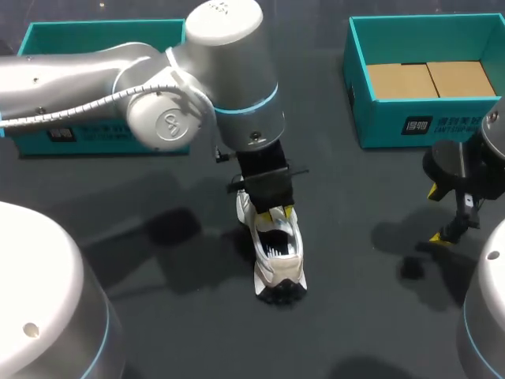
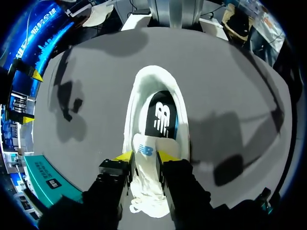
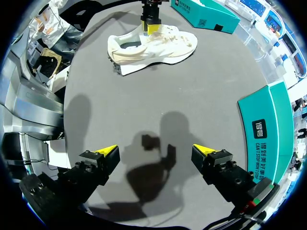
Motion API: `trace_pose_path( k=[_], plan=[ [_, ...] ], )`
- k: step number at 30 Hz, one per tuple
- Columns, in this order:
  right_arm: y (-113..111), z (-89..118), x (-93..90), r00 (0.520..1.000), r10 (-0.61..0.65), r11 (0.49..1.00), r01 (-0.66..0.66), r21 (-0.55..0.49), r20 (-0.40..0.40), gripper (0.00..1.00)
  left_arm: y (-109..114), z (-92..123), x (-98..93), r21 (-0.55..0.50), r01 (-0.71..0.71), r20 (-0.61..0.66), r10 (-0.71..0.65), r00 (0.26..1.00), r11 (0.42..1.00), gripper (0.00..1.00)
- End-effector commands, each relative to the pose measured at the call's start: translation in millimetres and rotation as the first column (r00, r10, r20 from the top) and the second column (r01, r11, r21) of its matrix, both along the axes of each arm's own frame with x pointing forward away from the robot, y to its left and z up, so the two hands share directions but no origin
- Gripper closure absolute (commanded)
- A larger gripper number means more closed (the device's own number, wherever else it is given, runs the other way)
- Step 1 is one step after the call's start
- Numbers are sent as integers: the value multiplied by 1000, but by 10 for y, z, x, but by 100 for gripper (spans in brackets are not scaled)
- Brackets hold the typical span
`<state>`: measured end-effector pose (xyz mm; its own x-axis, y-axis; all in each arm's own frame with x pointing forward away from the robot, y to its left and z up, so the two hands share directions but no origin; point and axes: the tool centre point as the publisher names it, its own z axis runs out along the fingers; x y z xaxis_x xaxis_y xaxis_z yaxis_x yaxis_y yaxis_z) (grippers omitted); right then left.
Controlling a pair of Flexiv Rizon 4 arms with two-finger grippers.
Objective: Take the shoe out of the shoebox, open the shoe tongue, remove and reinsert the insole, then place the shoe into the shoebox
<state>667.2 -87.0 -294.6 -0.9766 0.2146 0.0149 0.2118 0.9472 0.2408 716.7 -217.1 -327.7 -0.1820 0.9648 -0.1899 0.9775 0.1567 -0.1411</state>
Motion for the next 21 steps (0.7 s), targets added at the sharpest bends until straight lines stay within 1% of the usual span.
trace_pose_path(
  k=[1,3,4,7,10,12,14,21],
  plan=[
    [-3,-3,-16,1000,0,1000,0,-1,3,0,42,7,-52,4,0,6,0,1000,1000,71],
    [-3,-3,-16,1000,0,1000,0,-1,3,0,19,-96,-55,12,2,-17,-2,1000,1000,72],
    [-3,-3,-16,1000,0,1000,0,-1,3,0,4,-191,-61,29,2,-24,-1,1000,1000,71],
    [-3,-3,-16,1000,0,1000,0,-1,3,0,-6,-374,-78,48,-2,-59,5,998,999,71],
    [-3,-3,-16,1000,0,1000,0,-1,3,0,14,-445,-142,51,-2,-75,6,997,999,71],
    [-3,-3,-16,1000,0,1000,0,-1,3,0,37,-413,-195,43,2,-74,1,997,999,70],
    [-3,-3,-16,1000,0,1000,0,-1,3,0,65,-329,-236,29,4,-54,-2,999,1000,69],
    [-3,-3,-16,1000,0,1000,0,-1,3,0,144,81,-392,-15,7,26,-7,1000,1000,66]
  ],
)
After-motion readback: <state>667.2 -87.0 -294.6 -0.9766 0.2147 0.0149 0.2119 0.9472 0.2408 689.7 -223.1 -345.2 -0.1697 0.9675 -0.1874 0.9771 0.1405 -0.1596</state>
